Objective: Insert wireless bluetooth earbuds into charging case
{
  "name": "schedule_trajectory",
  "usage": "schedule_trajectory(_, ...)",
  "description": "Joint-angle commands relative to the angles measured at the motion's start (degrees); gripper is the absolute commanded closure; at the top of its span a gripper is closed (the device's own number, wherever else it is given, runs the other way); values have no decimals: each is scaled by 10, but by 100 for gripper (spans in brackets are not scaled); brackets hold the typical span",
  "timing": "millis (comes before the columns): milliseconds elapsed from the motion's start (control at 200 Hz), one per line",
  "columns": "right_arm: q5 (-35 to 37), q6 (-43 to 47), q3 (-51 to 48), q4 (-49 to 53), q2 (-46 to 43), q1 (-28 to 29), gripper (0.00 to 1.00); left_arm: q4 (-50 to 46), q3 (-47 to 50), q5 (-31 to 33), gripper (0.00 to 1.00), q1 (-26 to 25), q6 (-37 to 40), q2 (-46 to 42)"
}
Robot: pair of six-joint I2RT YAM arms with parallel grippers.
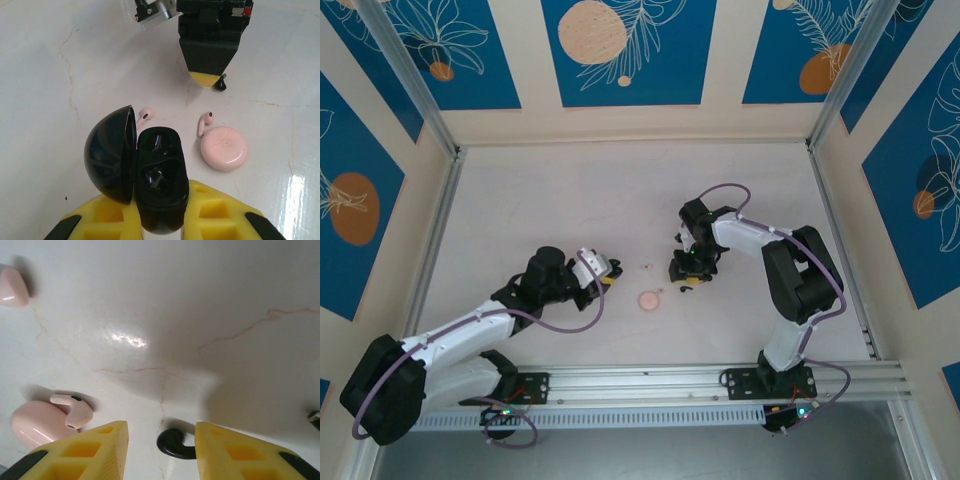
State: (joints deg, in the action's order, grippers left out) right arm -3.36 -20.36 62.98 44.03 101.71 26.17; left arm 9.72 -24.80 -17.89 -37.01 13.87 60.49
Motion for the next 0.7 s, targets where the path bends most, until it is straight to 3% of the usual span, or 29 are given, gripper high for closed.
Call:
schedule_trajectory(0,31,26,23,52,-1,4,60,-4,-7,3,86,-3,-1,-7)
schedule_trajectory(295,86,71,56,104,22,28,59,-10,-5,7,85,-3,-3,-19)
schedule_trajectory(695,14,71,31,87,35,17,53,-1,1,5,85,-3,-7,-15)
